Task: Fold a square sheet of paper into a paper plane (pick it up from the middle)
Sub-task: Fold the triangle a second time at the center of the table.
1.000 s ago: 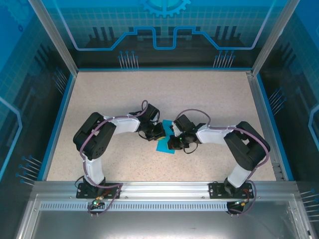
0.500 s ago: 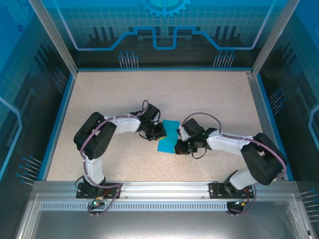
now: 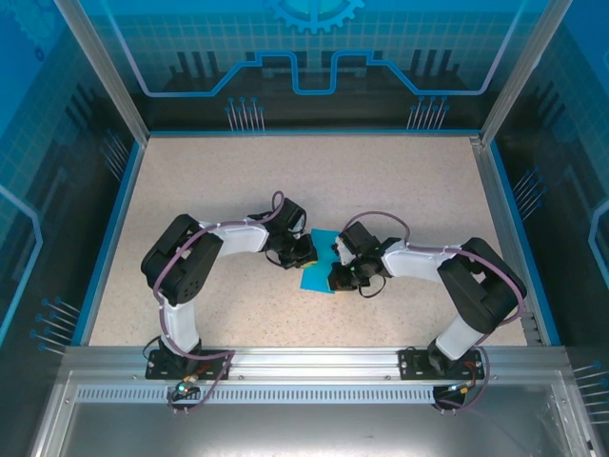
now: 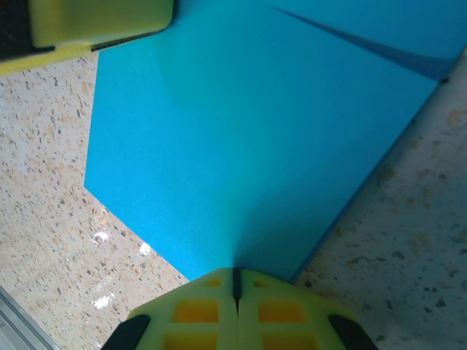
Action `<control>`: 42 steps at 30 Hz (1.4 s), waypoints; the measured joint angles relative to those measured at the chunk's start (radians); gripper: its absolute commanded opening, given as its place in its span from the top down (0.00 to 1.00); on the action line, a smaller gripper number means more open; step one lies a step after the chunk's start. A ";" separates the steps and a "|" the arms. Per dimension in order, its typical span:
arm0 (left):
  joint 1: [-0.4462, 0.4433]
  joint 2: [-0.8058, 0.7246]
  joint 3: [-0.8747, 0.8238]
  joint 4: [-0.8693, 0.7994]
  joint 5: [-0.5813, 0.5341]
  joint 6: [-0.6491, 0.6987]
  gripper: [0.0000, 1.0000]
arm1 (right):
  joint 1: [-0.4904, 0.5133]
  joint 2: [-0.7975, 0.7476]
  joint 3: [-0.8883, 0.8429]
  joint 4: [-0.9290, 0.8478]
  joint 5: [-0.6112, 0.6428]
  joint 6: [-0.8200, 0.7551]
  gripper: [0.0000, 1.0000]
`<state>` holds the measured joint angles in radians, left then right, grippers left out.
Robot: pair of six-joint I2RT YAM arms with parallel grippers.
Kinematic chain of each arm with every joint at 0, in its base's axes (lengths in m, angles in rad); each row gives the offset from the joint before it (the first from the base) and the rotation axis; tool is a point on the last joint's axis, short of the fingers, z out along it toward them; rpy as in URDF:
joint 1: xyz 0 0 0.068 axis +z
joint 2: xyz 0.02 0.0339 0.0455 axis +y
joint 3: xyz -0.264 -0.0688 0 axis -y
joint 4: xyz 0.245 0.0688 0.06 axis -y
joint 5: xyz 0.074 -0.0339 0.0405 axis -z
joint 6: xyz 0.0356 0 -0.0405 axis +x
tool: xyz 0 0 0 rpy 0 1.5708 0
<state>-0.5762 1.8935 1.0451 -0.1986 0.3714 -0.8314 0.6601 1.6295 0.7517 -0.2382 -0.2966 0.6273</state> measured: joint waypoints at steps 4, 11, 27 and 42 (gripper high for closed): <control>-0.009 -0.012 -0.002 0.008 0.000 0.002 0.86 | 0.000 0.000 0.000 0.000 0.000 0.005 0.98; -0.071 -0.088 -0.053 0.076 0.004 -0.019 0.87 | 0.000 0.001 0.000 0.000 0.000 0.020 0.98; -0.110 -0.055 -0.113 0.157 0.000 -0.087 0.88 | -0.002 0.007 0.001 0.000 -0.003 0.023 0.98; -0.072 -0.046 -0.113 0.156 0.003 -0.049 0.89 | -0.006 0.024 0.007 -0.015 -0.003 0.018 0.98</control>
<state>-0.6479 1.8477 0.9321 -0.0429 0.3744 -0.8806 0.6537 1.6531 0.7586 -0.2531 -0.2993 0.6456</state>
